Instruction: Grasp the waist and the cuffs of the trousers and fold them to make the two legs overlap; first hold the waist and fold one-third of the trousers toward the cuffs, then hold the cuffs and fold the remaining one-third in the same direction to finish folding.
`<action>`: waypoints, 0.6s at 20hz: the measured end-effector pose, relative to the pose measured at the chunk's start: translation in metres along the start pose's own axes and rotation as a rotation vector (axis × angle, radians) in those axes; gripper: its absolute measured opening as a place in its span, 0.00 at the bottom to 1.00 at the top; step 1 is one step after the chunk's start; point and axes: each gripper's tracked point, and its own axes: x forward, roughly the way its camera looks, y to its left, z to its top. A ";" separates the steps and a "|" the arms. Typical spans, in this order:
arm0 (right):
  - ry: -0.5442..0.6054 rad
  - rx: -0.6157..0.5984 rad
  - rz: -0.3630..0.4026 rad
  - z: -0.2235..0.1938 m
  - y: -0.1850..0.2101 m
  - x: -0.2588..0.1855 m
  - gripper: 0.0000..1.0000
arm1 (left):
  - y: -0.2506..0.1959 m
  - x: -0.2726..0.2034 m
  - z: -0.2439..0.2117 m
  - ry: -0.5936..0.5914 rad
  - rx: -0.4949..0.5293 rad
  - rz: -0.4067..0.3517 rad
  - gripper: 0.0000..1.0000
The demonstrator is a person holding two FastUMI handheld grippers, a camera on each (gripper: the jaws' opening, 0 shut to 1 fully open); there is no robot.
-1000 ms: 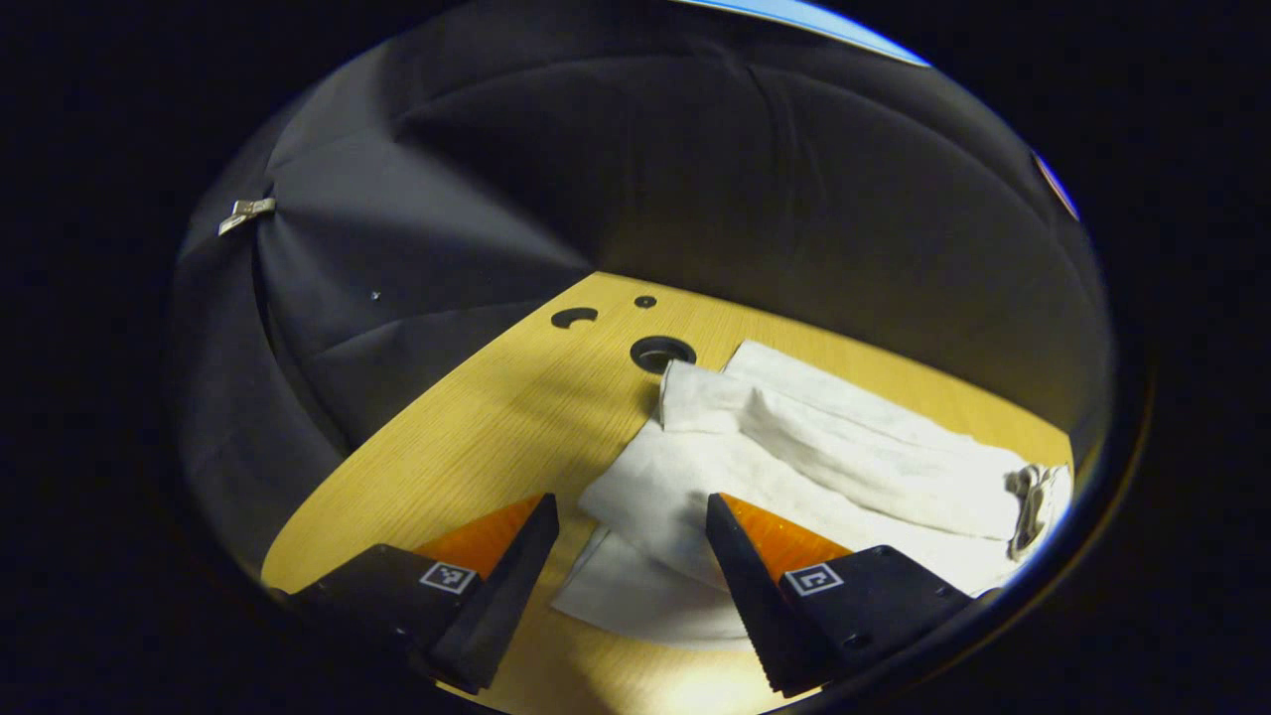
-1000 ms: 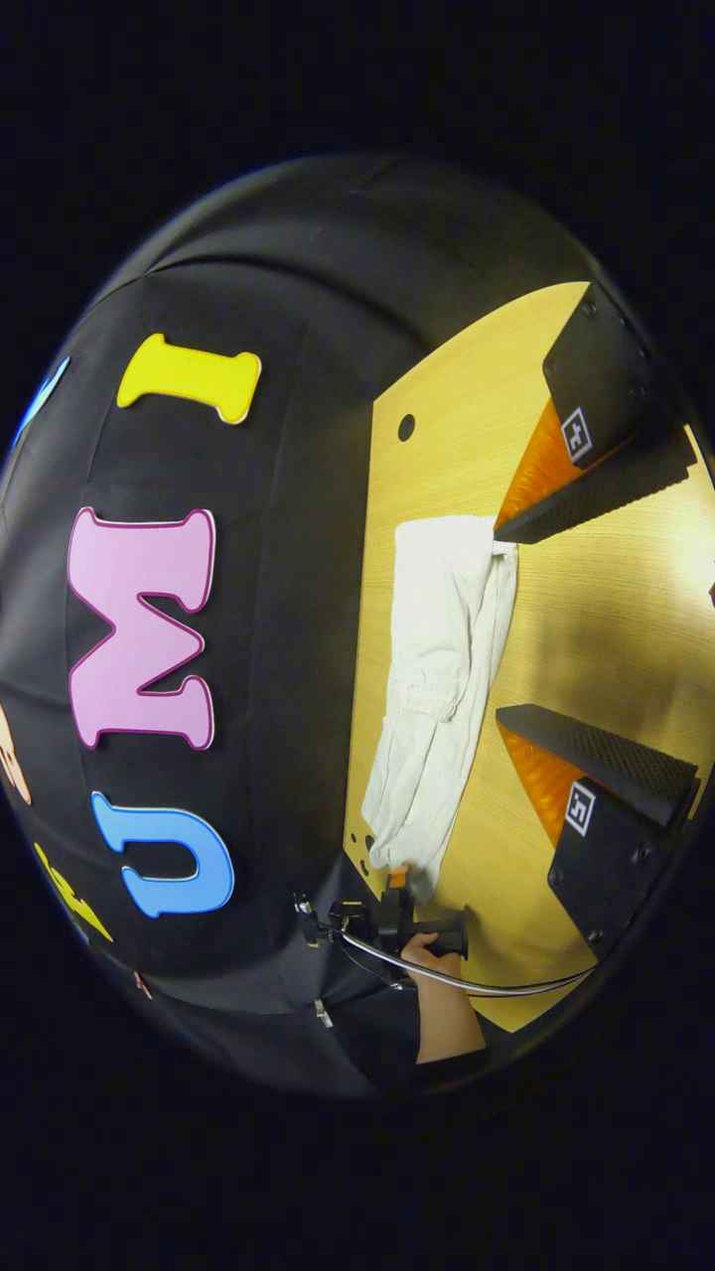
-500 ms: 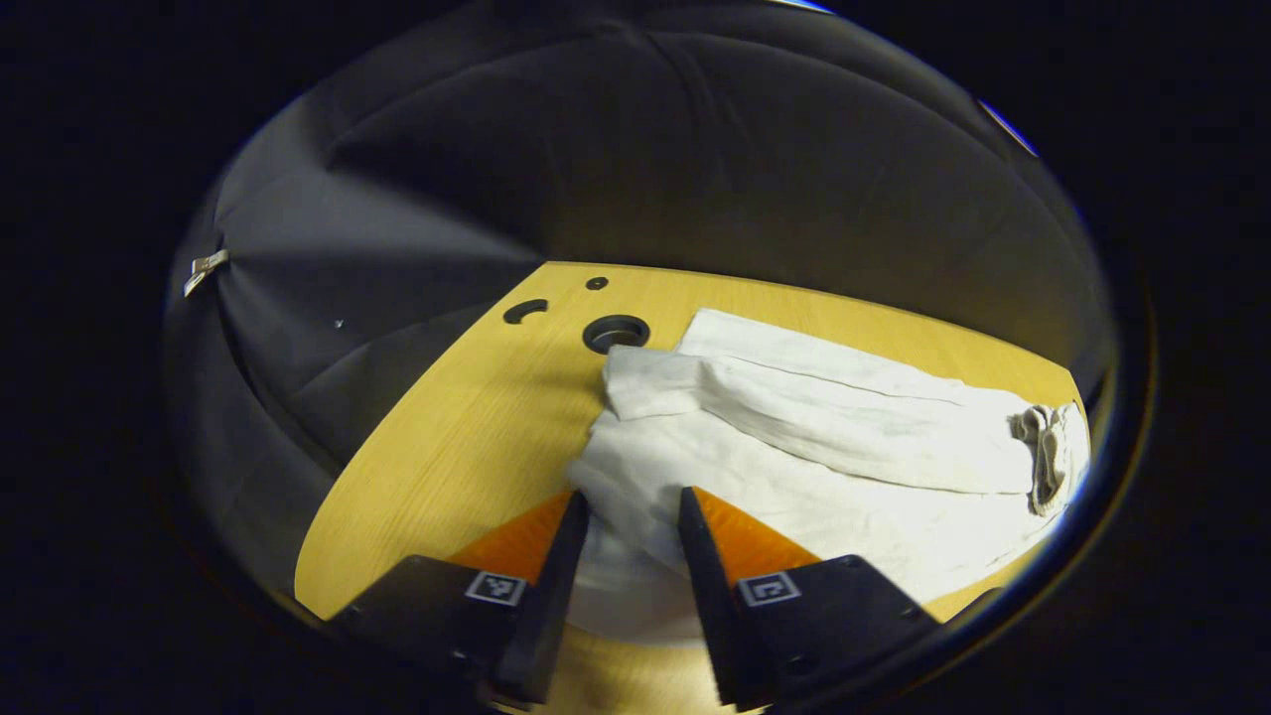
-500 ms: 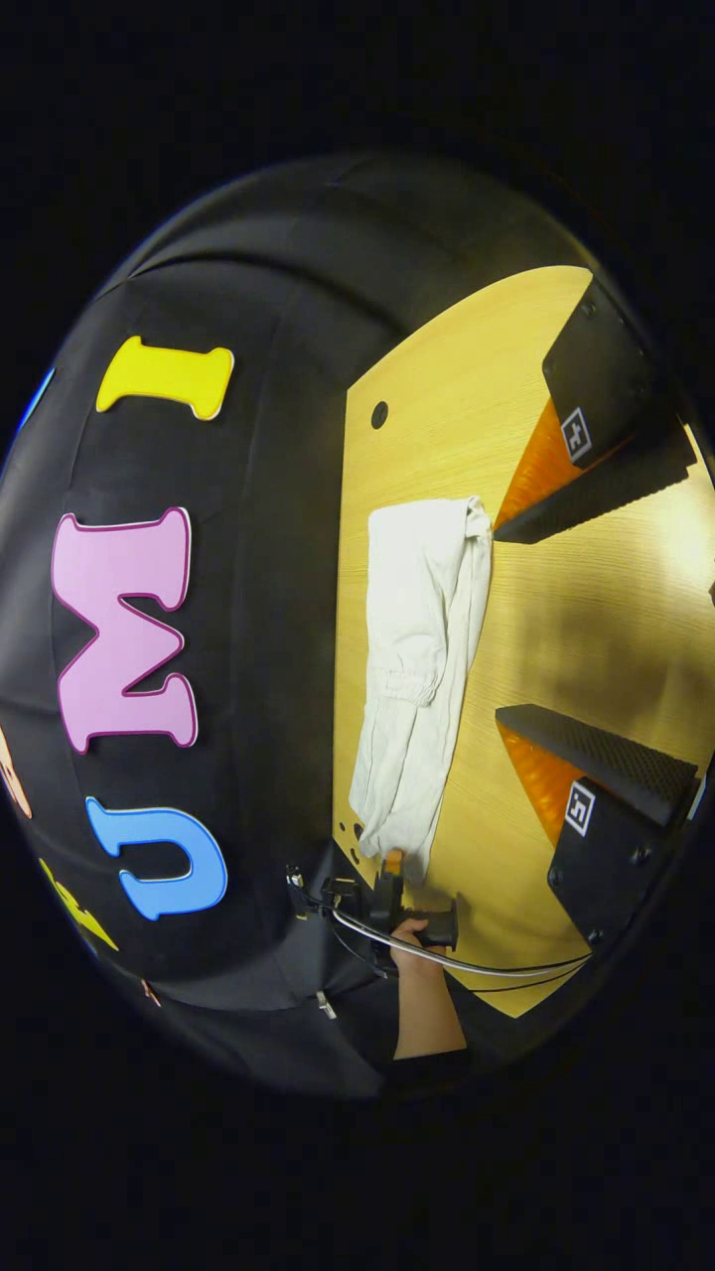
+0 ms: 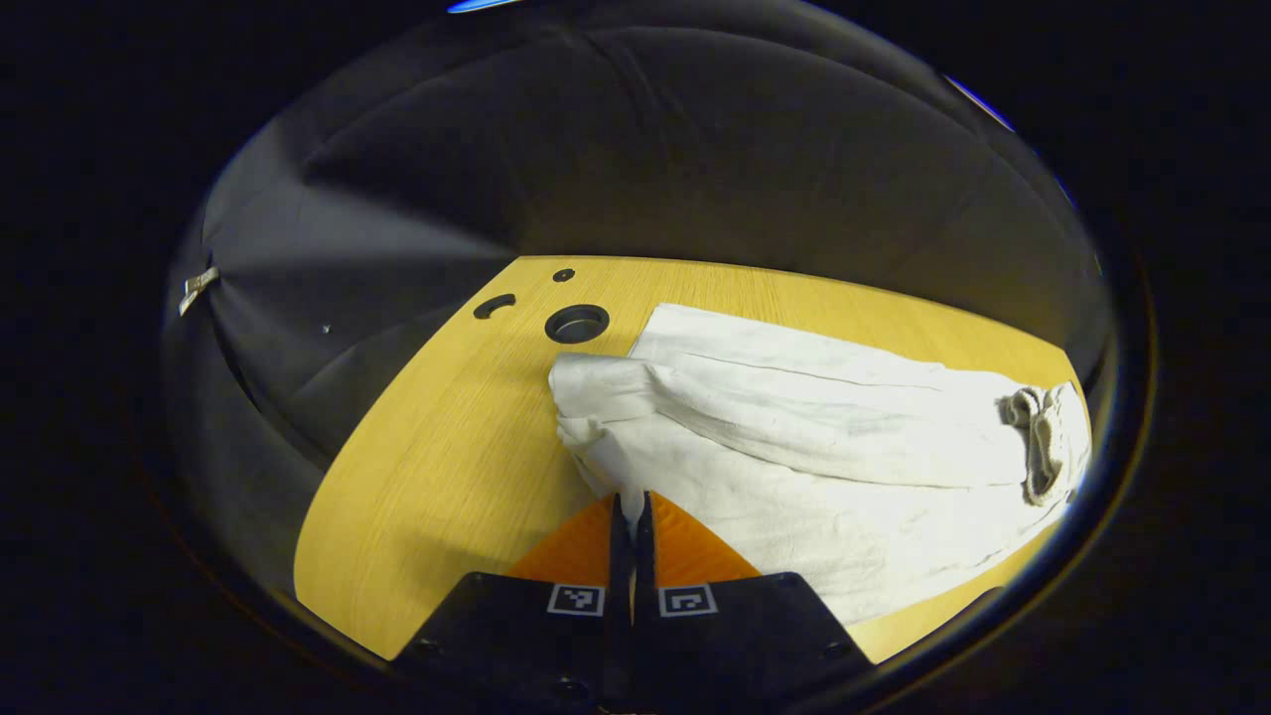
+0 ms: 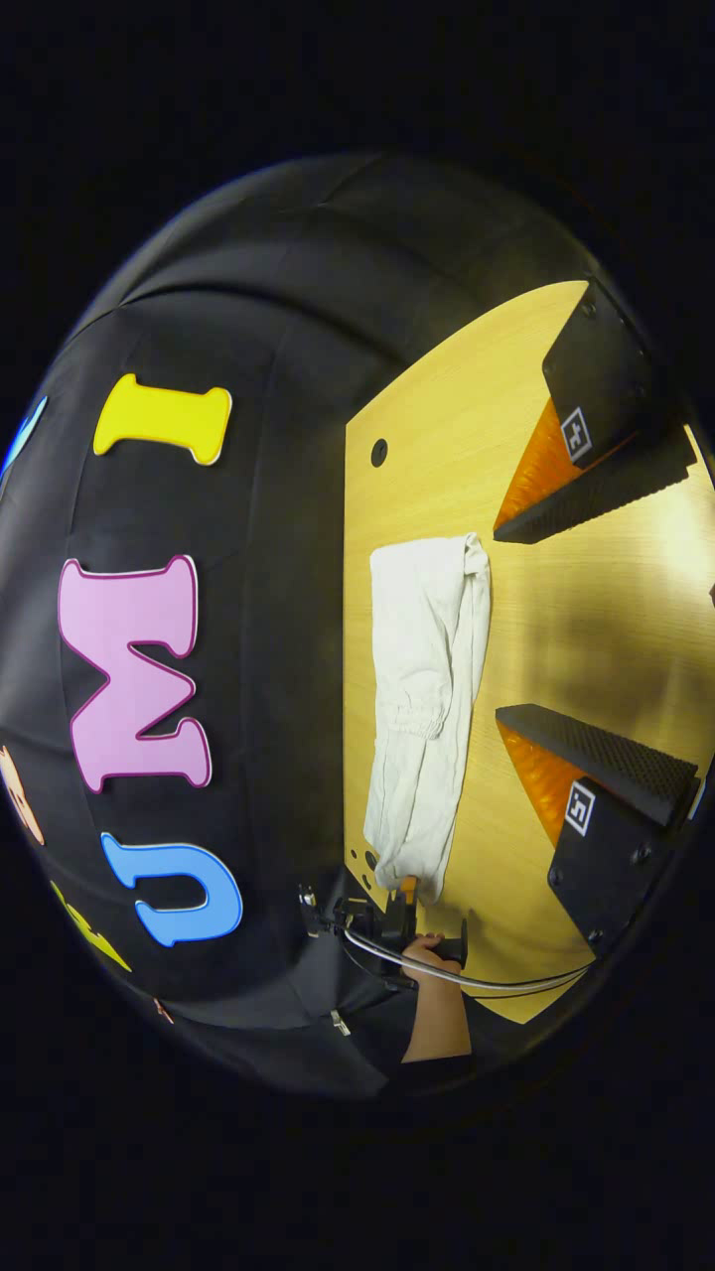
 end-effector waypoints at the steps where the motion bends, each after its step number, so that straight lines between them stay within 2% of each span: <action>1: -0.005 0.000 -0.006 0.001 -0.005 0.000 1.00 | -0.005 -0.003 -0.002 0.012 -0.026 -0.018 0.06; 3: -0.016 -0.001 -0.016 0.003 -0.014 -0.002 1.00 | -0.014 -0.015 0.003 -0.001 -0.085 -0.051 0.06; 5: -0.021 0.010 -0.024 0.003 -0.022 -0.002 1.00 | -0.023 -0.028 0.029 -0.077 -0.132 -0.086 0.06; 12: -0.053 0.064 -0.054 0.008 -0.055 -0.015 1.00 | -0.074 -0.097 0.096 -0.207 -0.095 -0.160 0.05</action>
